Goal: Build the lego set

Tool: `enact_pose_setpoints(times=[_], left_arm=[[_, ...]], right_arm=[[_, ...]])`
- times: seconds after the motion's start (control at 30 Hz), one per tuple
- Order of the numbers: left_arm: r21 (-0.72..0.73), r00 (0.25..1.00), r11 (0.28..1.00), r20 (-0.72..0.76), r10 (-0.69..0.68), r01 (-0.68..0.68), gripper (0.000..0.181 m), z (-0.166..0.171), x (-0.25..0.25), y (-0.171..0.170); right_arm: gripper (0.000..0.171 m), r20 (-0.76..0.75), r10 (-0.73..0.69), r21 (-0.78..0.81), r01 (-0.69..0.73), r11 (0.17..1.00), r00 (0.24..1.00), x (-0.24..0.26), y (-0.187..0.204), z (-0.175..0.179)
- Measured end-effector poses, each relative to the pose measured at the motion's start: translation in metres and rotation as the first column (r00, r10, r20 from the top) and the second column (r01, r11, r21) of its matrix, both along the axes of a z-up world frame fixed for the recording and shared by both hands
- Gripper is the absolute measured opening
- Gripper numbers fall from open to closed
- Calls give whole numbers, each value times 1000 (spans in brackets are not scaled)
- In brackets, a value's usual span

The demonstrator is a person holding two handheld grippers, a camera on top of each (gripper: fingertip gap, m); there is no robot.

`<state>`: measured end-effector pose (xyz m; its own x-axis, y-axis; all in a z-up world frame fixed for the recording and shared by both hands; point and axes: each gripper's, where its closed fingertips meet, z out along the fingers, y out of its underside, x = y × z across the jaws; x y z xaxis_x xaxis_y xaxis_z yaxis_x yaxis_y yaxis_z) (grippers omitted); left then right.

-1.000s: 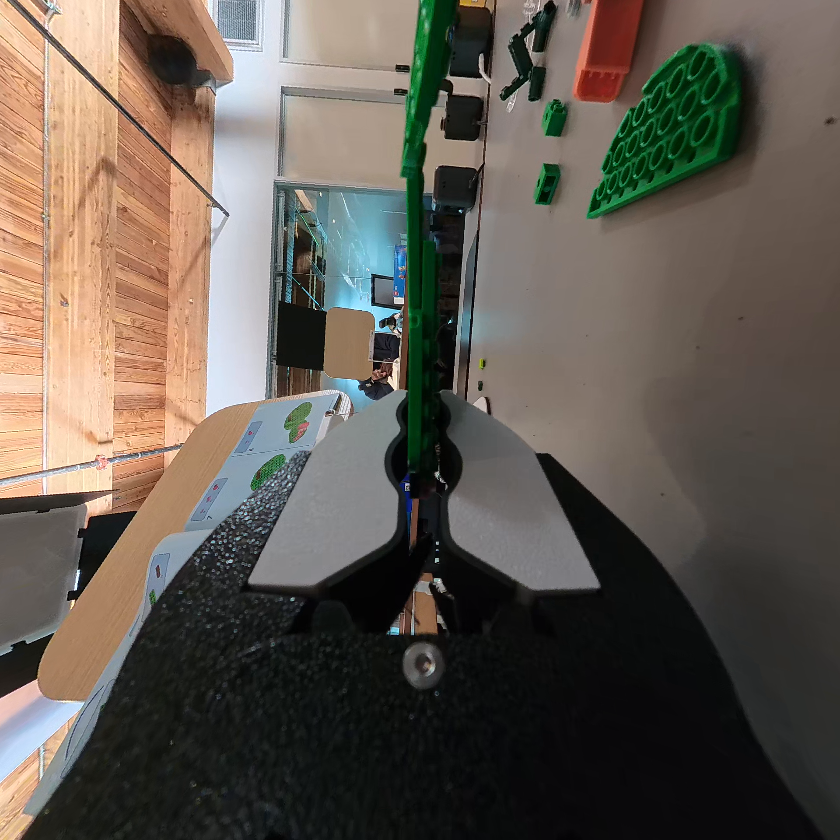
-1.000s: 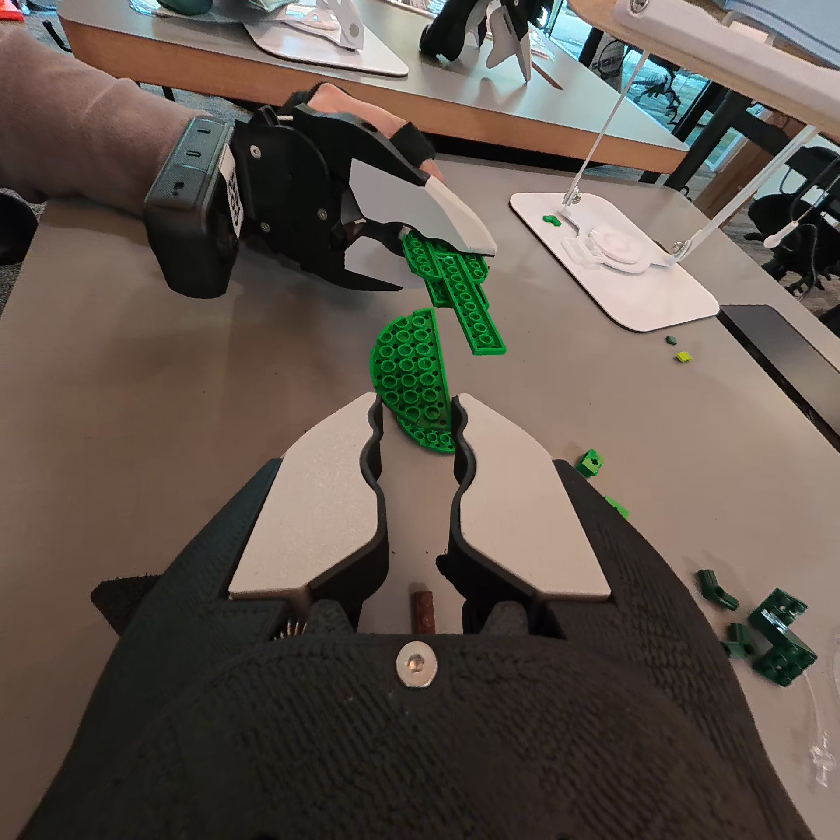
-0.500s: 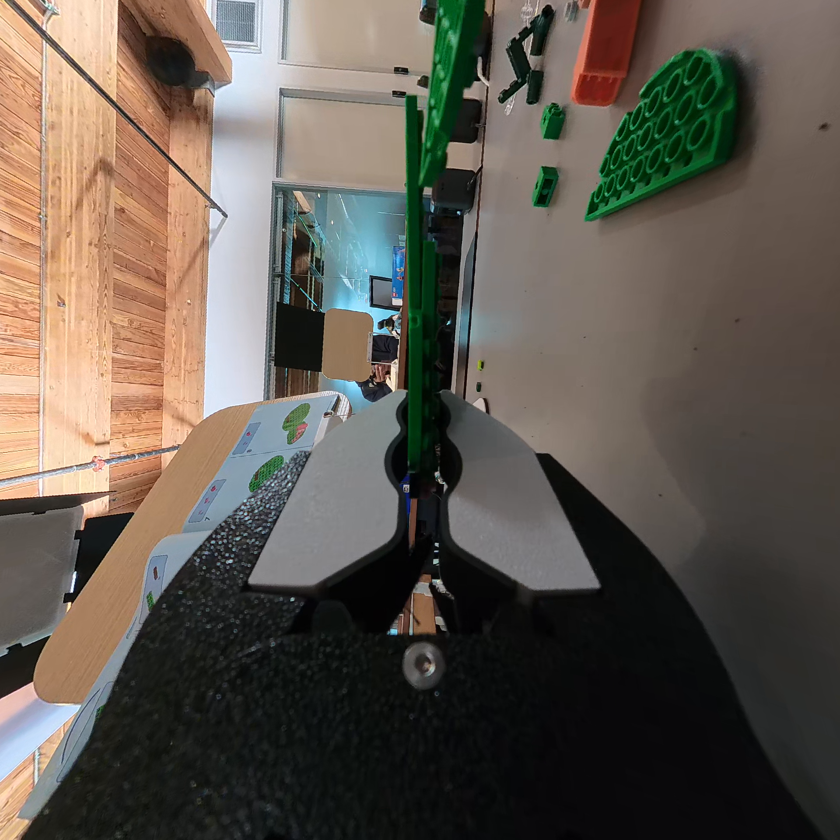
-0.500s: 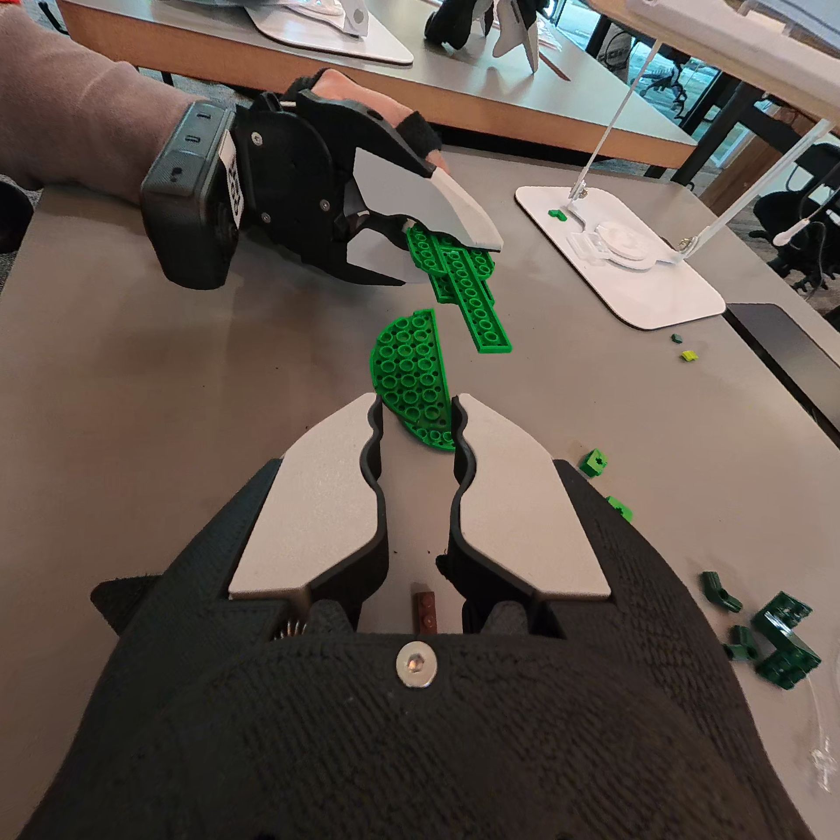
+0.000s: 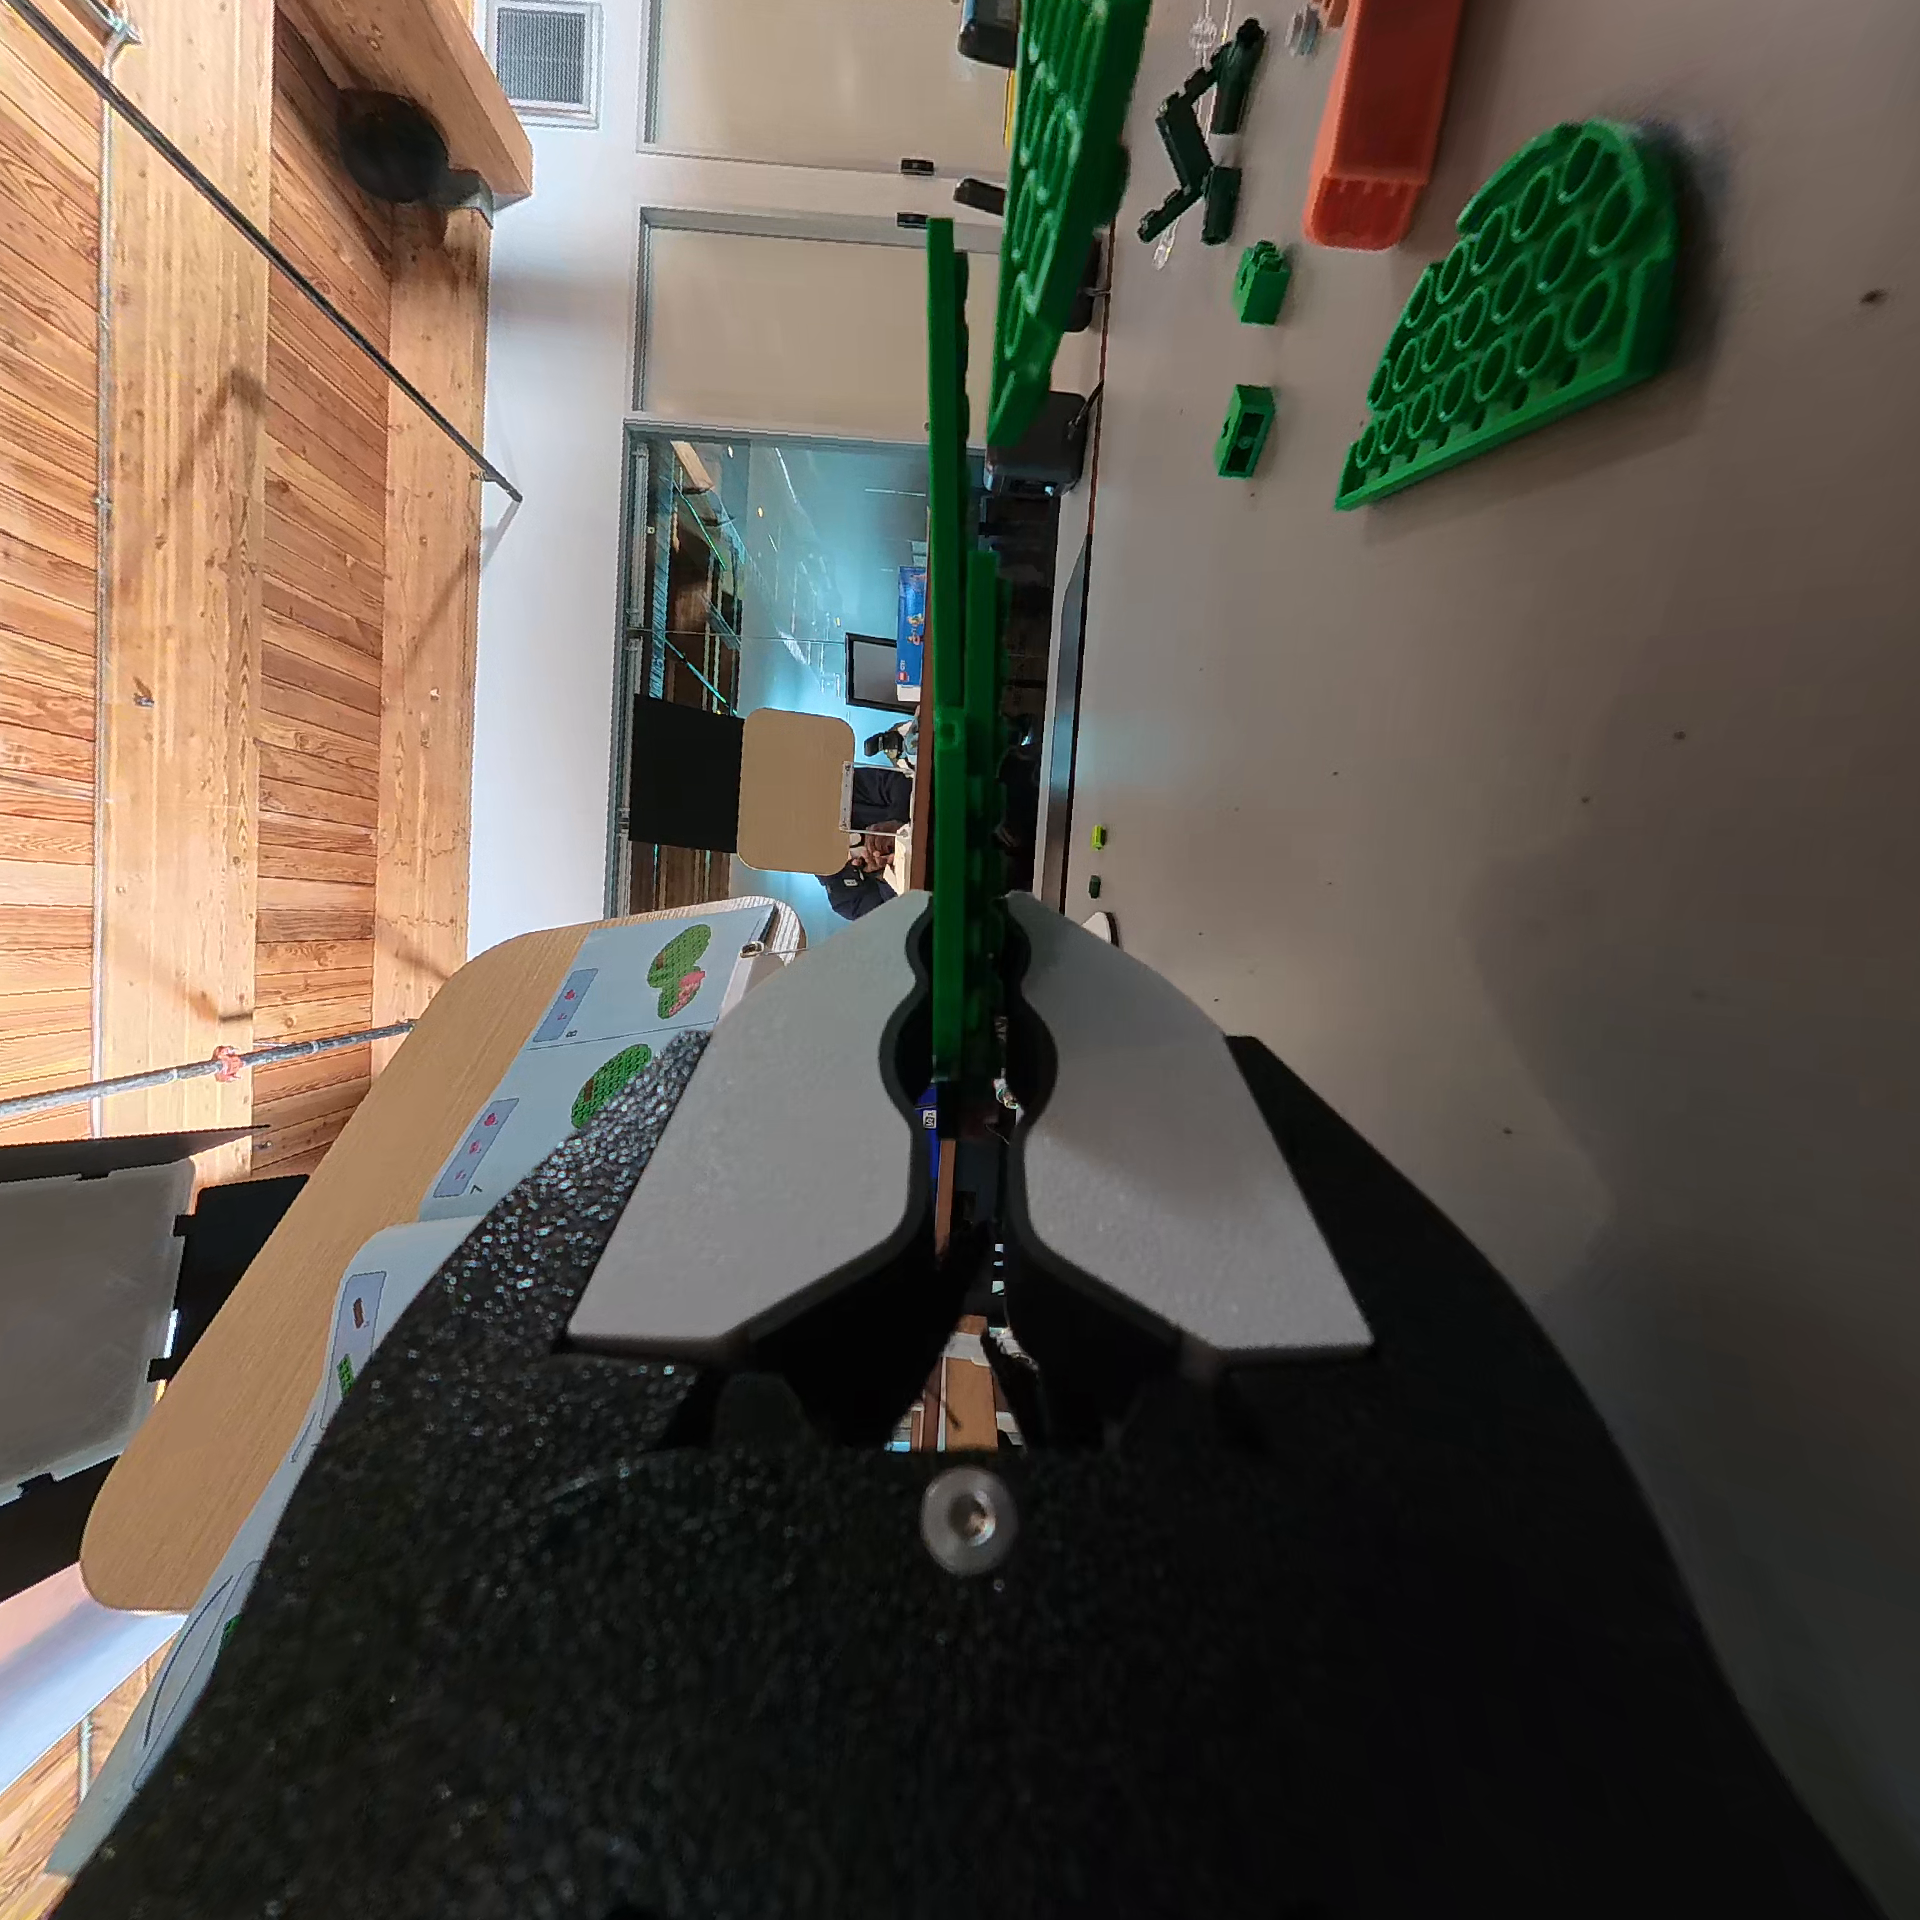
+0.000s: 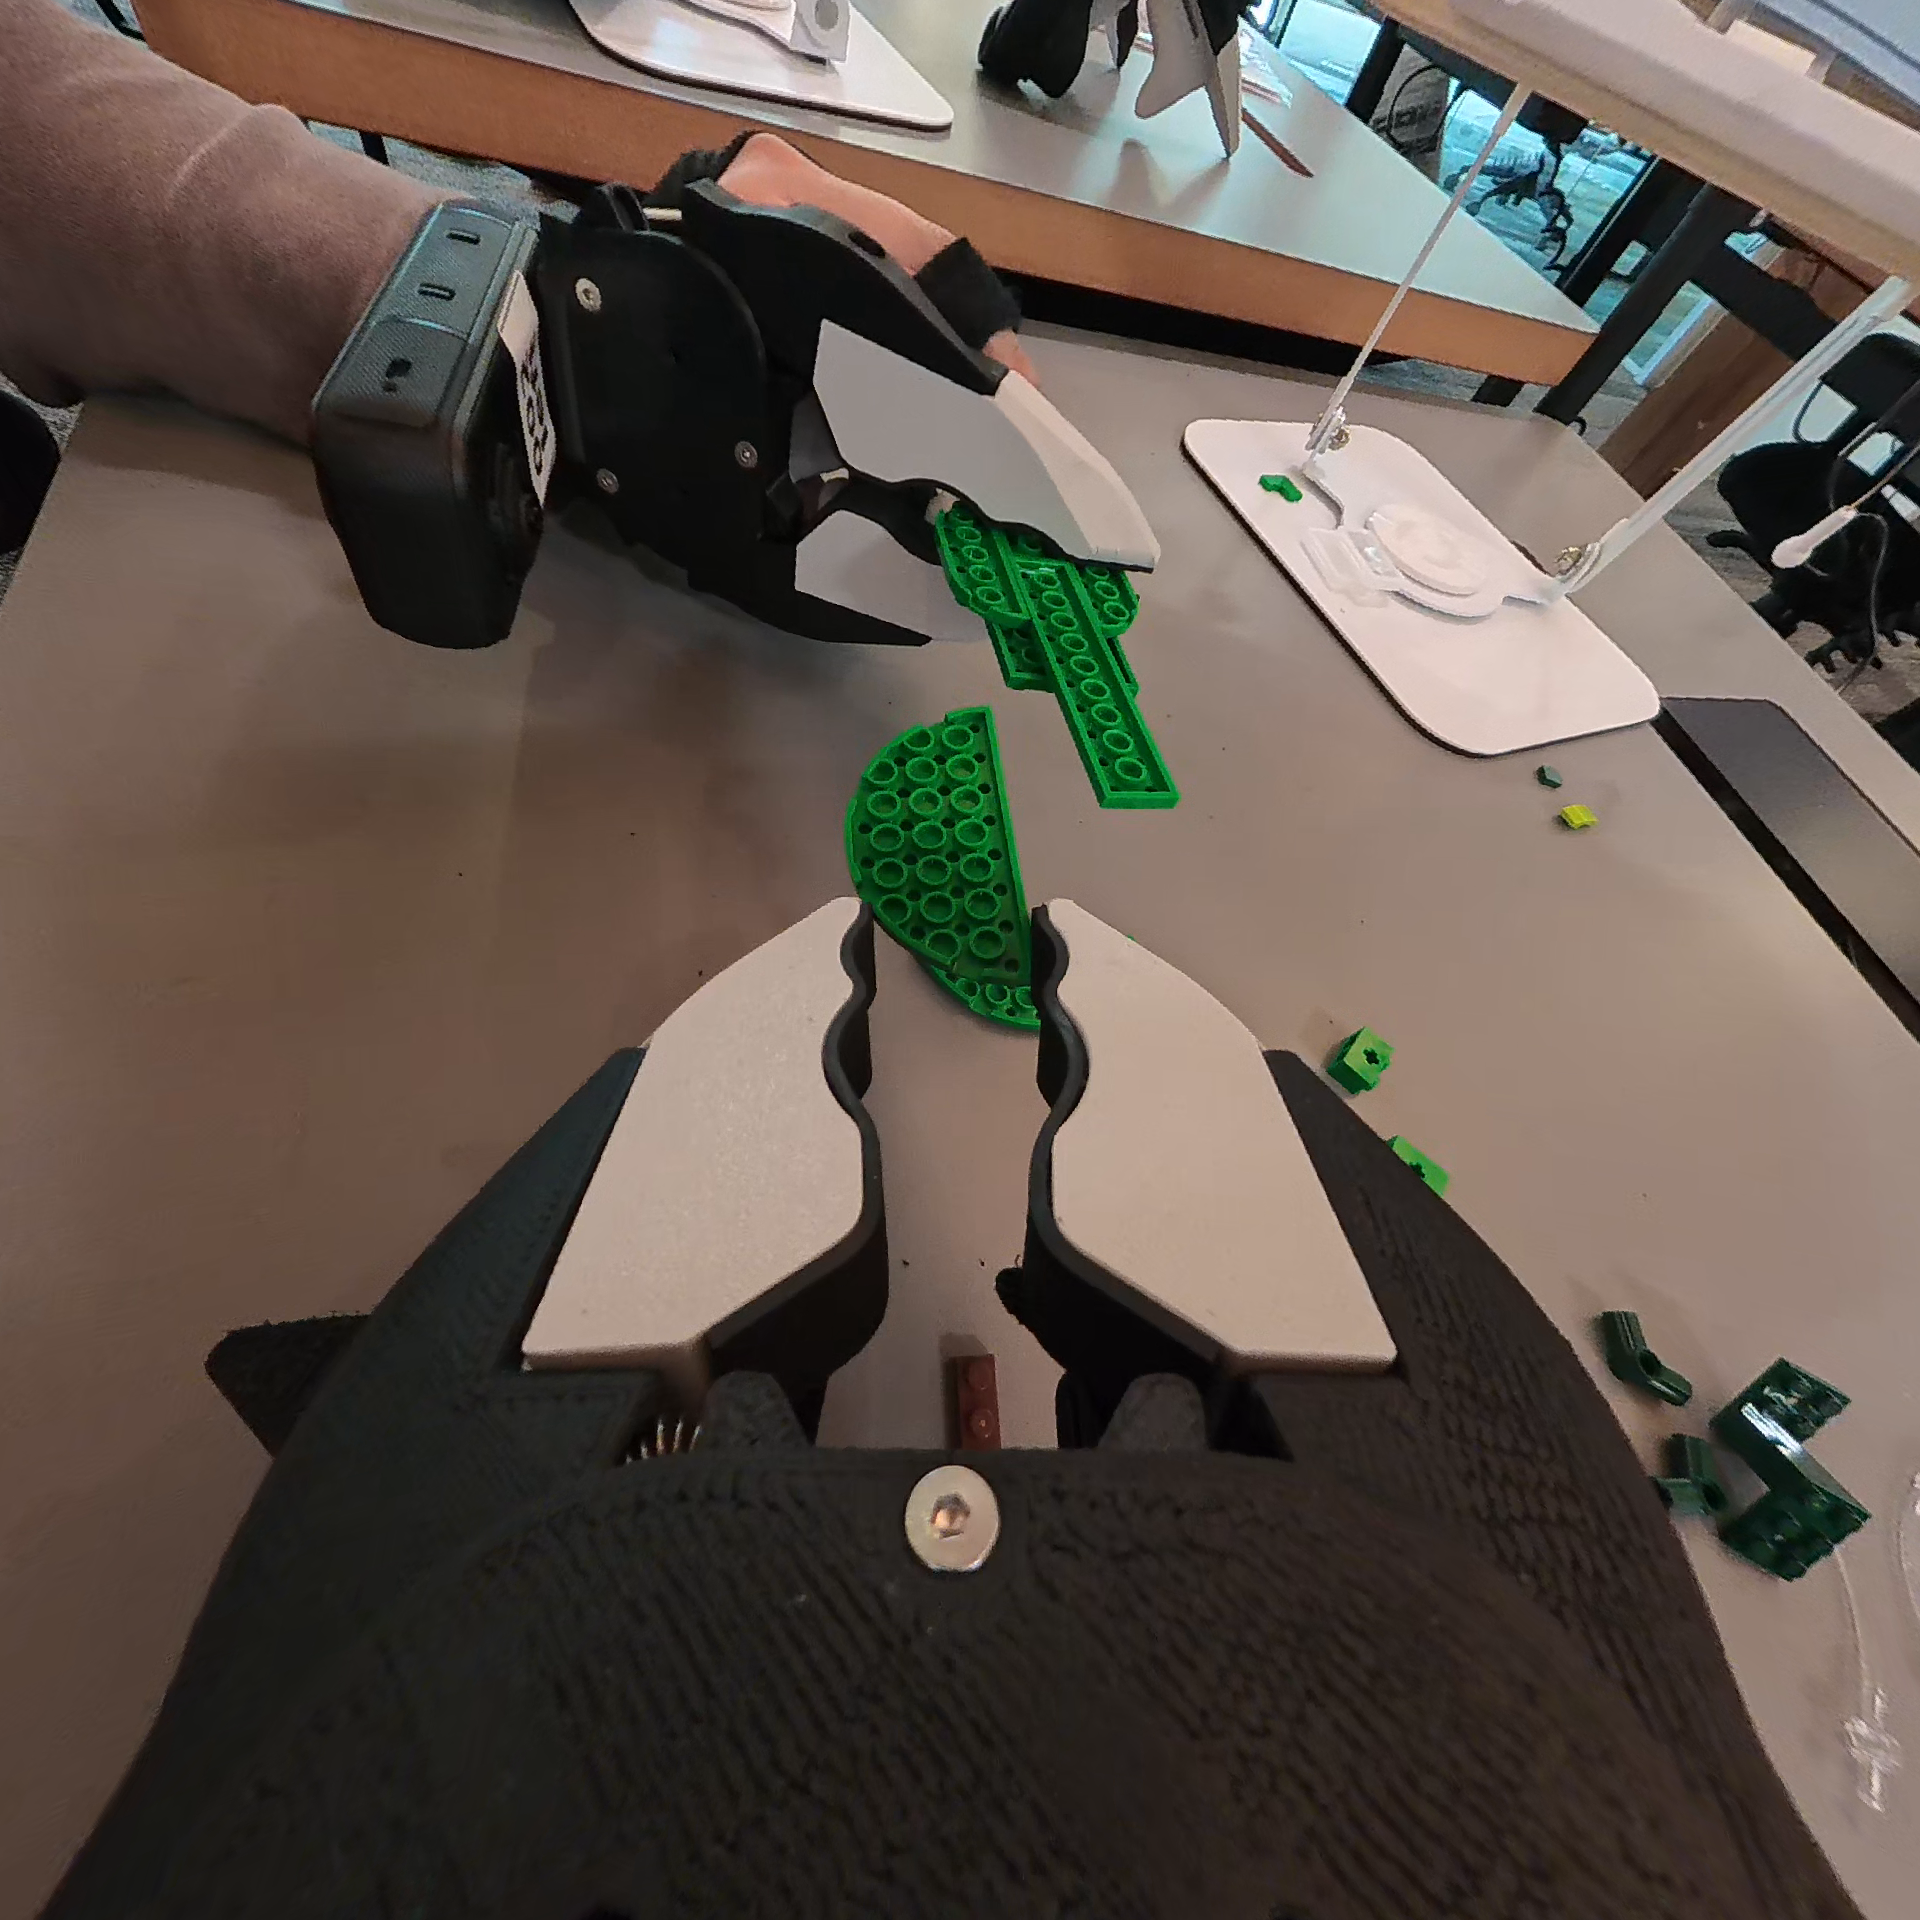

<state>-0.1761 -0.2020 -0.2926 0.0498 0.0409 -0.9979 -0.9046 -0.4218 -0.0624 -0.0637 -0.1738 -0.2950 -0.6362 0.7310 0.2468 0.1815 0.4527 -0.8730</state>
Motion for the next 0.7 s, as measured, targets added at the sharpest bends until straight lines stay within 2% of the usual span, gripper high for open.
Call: enact_pose_setpoints(times=[0.7], left_arm=[[-7,1000,1000,0,-2,2,8,-1,1,0]], right_arm=[[27,-1,6,16,-6,1000,1000,0,-2,-2]])
